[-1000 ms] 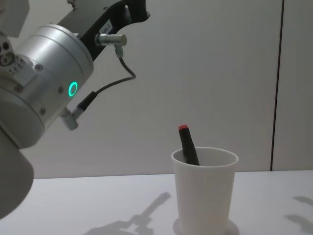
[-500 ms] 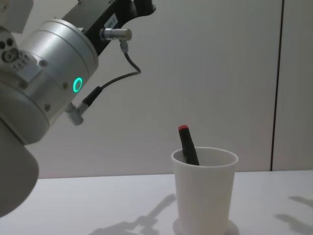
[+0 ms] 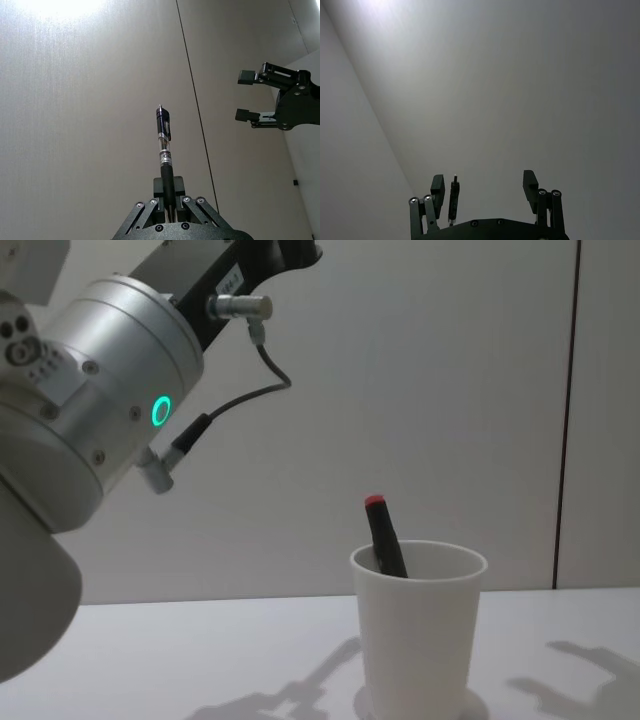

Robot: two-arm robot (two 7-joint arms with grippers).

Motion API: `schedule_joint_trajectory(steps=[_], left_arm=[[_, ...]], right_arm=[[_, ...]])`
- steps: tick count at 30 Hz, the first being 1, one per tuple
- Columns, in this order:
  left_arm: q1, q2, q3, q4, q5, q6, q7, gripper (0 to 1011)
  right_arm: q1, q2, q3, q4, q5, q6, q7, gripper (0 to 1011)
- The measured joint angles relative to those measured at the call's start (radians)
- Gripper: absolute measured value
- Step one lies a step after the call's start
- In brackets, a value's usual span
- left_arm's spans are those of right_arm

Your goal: Place the pen into the pen holder.

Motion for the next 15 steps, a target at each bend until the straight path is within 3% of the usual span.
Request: schedule_joint_trajectory(steps=[15], left_arm=[[-0.001,-0.001,0.0,0.001,0.0,-0.001,-0.002,116]], right_arm=[[0.049,-0.056,-0.047,0.02,0.027,0.086,-0.071,1001]])
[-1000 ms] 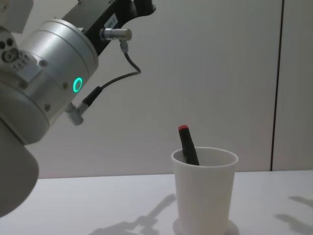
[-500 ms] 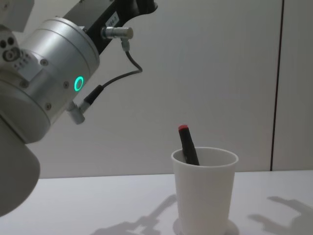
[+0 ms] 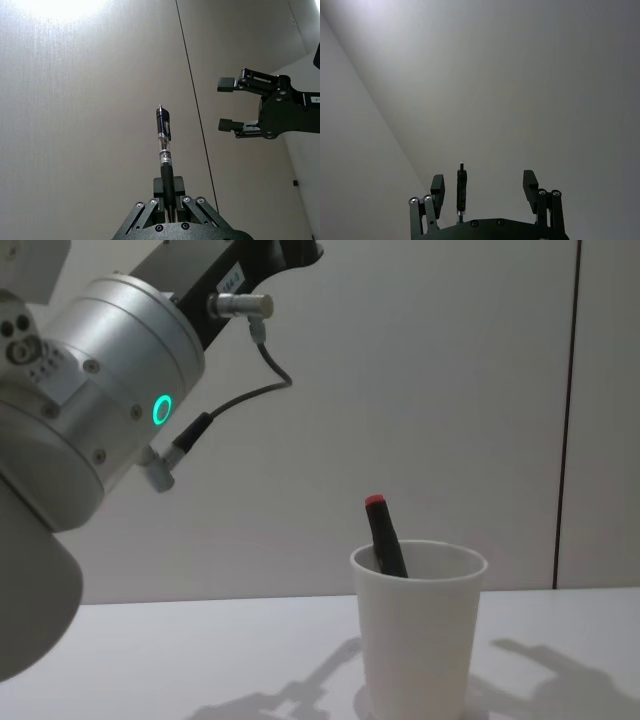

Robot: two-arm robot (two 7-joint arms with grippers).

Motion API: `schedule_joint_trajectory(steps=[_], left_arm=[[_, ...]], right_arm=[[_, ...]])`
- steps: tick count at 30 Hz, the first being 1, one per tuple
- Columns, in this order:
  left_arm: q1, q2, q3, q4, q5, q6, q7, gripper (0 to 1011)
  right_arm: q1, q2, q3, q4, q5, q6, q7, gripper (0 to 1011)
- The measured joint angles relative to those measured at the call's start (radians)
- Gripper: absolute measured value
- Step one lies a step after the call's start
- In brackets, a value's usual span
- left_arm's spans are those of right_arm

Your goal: Place the pen into the pen holder.

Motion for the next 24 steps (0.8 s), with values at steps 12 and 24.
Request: schedule_joint_trajectory(steps=[12,24], left_arm=[[0.0,0.0,0.0,0.0,0.0,-0.001,-0.001,115],[0.0,0.0,0.0,0.0,0.0,-0.001,-0.001,115]], right_arm=[[0.052,-0.051,-0.039,0.036,0.015,0.066,-0.035,1001],[0.096,-0.093,-0.079,0.081,-0.004,0.096,-0.025,1001]])
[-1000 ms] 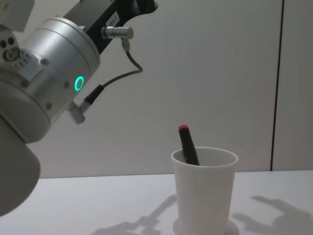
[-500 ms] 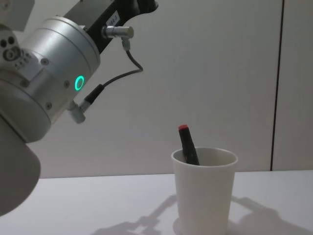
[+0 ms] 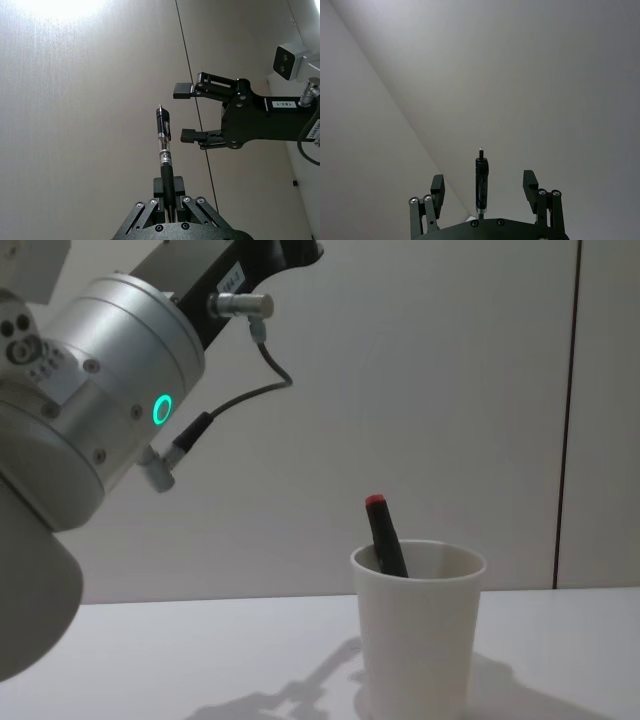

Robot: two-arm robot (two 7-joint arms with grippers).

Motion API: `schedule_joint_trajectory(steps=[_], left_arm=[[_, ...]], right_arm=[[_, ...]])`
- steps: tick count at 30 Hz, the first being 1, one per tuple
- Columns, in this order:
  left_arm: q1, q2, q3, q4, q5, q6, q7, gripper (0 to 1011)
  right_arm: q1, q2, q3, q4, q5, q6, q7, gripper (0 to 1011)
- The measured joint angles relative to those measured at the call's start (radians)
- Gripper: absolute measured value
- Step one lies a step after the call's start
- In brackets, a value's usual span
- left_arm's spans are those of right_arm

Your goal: Place the pen into the pen holder.

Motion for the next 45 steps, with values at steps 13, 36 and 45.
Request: schedule_joint_trajectory(steps=[13,36,45], left_arm=[[0.0,0.0,0.0,0.0,0.0,0.0,0.0,116],[0.0,0.0,0.0,0.0,0.0,0.0,0.0,115],[0.0,0.0,0.0,0.0,0.0,0.0,0.0,116]], right_arm=[[0.032,-0.027,-0.037,0.048,-0.045,-0.013,0.044,1001],[0.048,-0.047,-0.077,0.099,-0.09,-0.062,0.06,1001],[0.051,-0.054,-0.088,0.112,-0.087,-0.067,0.059,1001]])
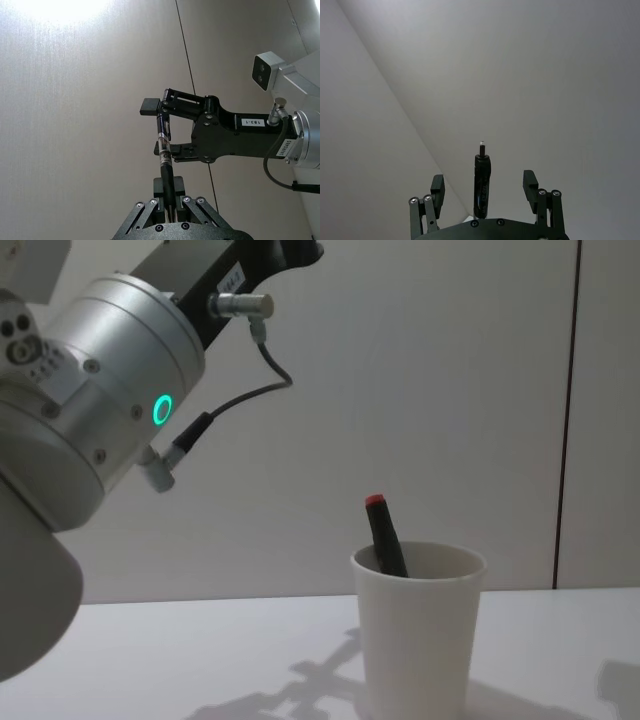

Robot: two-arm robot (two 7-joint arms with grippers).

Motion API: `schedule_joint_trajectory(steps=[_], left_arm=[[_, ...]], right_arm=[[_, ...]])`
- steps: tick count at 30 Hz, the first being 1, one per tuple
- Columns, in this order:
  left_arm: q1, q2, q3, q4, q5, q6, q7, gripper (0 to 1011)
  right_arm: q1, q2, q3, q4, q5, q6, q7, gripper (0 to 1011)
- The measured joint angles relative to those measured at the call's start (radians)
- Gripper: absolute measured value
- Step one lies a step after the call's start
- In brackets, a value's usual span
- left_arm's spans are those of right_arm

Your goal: Place the pen into the pen holder.

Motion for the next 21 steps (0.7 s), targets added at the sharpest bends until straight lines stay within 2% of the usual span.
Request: schedule_joint_trajectory(steps=[21], left_arm=[[0.0,0.0,0.0,0.0,0.0,0.0,0.0,115]], right_arm=[[0.014,-0.01,-0.015,0.028,0.025,-0.01,-0.005,1001]])
